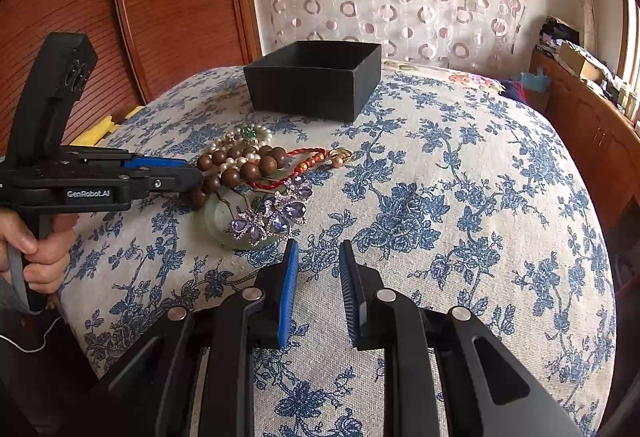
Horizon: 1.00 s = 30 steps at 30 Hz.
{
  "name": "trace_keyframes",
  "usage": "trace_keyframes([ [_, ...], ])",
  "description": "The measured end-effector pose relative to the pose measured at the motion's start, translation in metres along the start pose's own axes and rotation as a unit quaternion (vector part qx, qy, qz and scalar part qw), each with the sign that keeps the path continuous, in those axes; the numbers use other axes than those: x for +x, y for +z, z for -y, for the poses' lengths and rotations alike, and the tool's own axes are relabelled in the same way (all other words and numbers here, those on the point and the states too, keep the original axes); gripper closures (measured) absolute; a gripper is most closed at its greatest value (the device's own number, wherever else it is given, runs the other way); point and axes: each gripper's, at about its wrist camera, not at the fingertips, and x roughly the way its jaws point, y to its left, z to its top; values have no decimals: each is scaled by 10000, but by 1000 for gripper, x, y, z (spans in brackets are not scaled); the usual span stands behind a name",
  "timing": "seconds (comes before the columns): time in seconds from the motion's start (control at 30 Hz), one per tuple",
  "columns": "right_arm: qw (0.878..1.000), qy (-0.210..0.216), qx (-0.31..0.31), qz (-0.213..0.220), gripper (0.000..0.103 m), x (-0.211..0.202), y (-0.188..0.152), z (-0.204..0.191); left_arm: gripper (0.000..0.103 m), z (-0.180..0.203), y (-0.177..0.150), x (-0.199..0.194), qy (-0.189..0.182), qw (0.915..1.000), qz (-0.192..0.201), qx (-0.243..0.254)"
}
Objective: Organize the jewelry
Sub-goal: 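Grasp the brown wooden bead bracelet with the left tool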
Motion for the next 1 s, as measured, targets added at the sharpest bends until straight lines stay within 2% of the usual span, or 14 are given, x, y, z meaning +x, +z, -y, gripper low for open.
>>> trace_keyframes([
  [0.07,10000,29,30,-8,80,1,1,2,87,-1,0,-2,50,10000,44,-7],
  [0.33,9998,124,126,-33,80,1,-1,5,88,0,-3,-35,259,9985,470,57],
  [0.63,10000,-1,99,-12,80,0,5,4,88,-2,2,-78,417,9940,1008,108],
  [0.7,9999,-3,128,15,70,0,9,2,88,-2,3,-86,440,9927,1120,115],
  [0.73,9998,31,175,45,58,0,13,2,88,-1,3,-88,462,9921,1159,129],
  [0.77,9997,96,214,77,55,-1,15,1,88,-1,3,-90,482,9916,1193,140],
  [0.87,9995,207,189,143,55,0,25,-5,89,-1,3,-96,544,9901,1283,154],
  [1.0,9993,265,244,-13,55,13,32,-12,89,-5,1,-99,547,9893,1344,119],
])
